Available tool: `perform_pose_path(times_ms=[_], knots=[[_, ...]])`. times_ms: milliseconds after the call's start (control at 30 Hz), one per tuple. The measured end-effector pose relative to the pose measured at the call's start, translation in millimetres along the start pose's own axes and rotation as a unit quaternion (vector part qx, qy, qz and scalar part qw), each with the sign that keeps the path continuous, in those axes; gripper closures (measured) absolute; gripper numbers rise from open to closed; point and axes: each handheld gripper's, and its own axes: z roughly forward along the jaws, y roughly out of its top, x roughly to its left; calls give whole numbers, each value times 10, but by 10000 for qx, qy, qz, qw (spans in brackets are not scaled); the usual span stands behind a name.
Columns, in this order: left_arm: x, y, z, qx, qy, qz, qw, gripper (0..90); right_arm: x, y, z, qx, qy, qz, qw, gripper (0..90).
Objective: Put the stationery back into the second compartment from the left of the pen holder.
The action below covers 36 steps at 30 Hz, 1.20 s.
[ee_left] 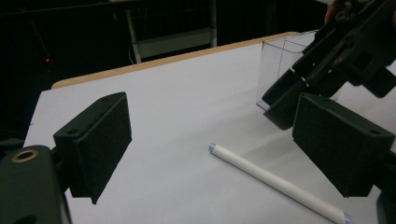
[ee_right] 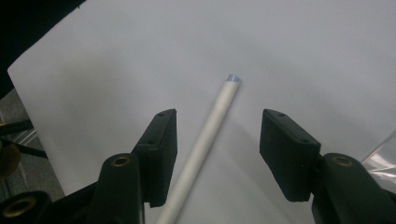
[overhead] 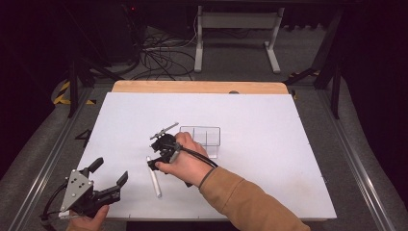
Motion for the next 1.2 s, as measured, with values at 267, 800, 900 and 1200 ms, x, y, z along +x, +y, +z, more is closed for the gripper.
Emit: perform_pose_path(times_ms=[267,800,900,1200], knots=[[18,-11,19,27,42,-81,10000,127,66,-7,194,199,-80,41,9998,517],[11,-7,32,0,26,-52,10000,127,214,-62,445,529,-391,-31,9978,617],[10,-6,33,3,17,-31,10000,127,241,-69,471,551,-456,-54,9974,644],[9,-9,43,18,10,-24,10000,127,252,-74,514,564,-702,-165,9958,751]])
